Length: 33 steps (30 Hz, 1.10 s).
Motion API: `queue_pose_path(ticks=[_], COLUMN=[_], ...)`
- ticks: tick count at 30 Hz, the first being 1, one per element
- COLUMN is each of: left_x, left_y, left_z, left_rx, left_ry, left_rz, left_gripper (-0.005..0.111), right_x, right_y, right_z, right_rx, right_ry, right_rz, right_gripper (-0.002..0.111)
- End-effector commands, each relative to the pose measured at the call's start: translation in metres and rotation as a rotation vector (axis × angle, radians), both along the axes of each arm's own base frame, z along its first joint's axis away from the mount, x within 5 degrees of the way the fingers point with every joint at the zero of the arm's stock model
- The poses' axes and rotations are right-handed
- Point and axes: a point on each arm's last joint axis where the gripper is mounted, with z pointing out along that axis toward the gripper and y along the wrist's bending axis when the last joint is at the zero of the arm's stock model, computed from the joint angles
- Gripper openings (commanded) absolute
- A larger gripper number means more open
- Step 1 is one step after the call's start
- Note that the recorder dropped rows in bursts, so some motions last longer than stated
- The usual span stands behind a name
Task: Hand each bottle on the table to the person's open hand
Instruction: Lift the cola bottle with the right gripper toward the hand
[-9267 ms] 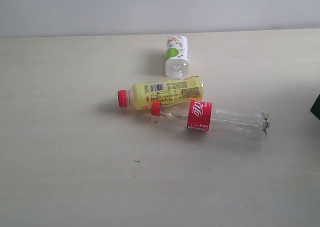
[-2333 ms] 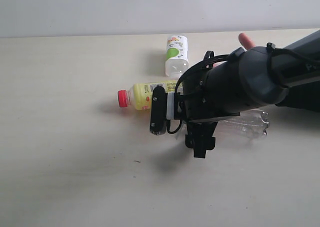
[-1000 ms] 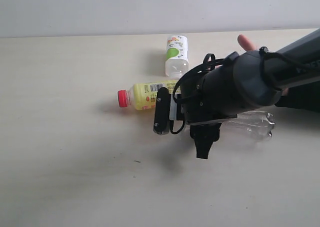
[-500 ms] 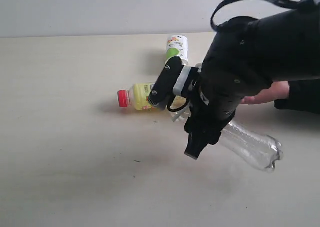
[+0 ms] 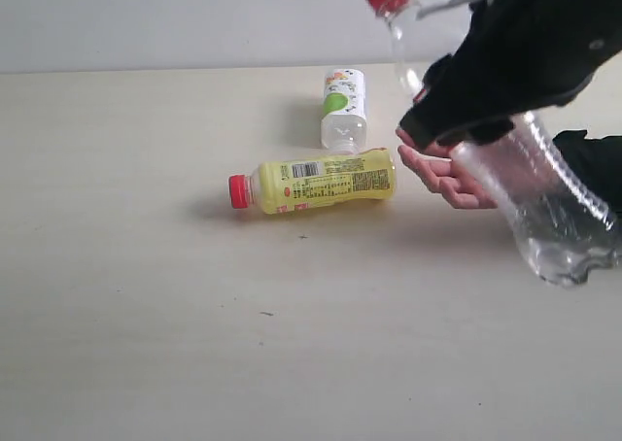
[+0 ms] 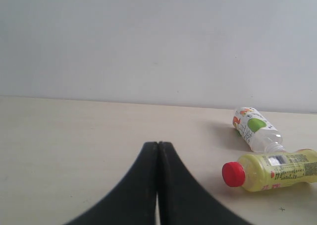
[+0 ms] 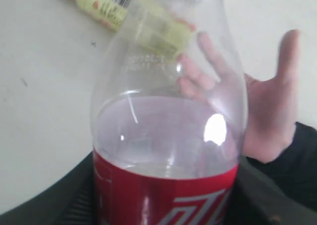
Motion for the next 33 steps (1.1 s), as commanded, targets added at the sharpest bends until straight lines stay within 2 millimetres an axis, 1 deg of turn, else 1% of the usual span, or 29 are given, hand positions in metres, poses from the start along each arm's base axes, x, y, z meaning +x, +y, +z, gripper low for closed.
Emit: queue_pose_path(ticks=[1, 4, 7, 12, 13, 15, 20, 24, 29, 33], left_x=[0.0, 0.0, 0.0, 0.0, 0.0, 0.0, 0.0, 0.0, 0.0, 0.0], left_y=[0.0, 0.0, 0.0, 0.0, 0.0, 0.0, 0.0, 0.0, 0.0, 0.0], left_z=[-0.001, -0.001, -0.001, -0.001, -0.001, -0.001, -0.001, -0.001, -0.001, -0.001], left_rx=[-0.007, -0.007, -0.007, -0.007, -0.007, -0.007, -0.007, -0.007, -0.007, -0.007], left_ry=[-0.003, -0.003, -0.003, -0.003, -0.003, -0.003, -0.003, -0.003, -0.003, -0.003], left_rz=[0.0, 0.0, 0.0, 0.0, 0.0, 0.0, 0.0, 0.0, 0.0, 0.0], left_gripper=[0.0, 0.0, 0.0, 0.0, 0.0, 0.0, 0.0, 0.0, 0.0, 0.0], right_x=[0.021, 0.036, 0.055, 0.087, 0.091, 0.106, 0.135, 0.152, 0.169, 0.179], right_y=[-0.021, -0.033, -0.044, -0.051, -0.051, -0.052, -0.047, -0.041, -0.036, -0.037], right_z=[0.022, 0.019, 0.007, -0.017, -0.019, -0.03, -0.045, -0.056, -0.069, -0.073], right_rx=[0.046, 0.052, 0.03, 0.032, 0.037, 0.032, 0.025, 0.024, -0.005, -0.029], right_ry=[-0.045, -0.011, 0.07, 0.198, 0.208, 0.24, 0.272, 0.291, 0.322, 0.315], right_rz=[-0.125, -0.19, -0.24, -0.258, -0.26, -0.278, -0.272, -0.266, -0.269, -0.295], right_gripper=[0.0, 0.0, 0.0, 0.0, 0.0, 0.0, 0.0, 0.0, 0.0, 0.0])
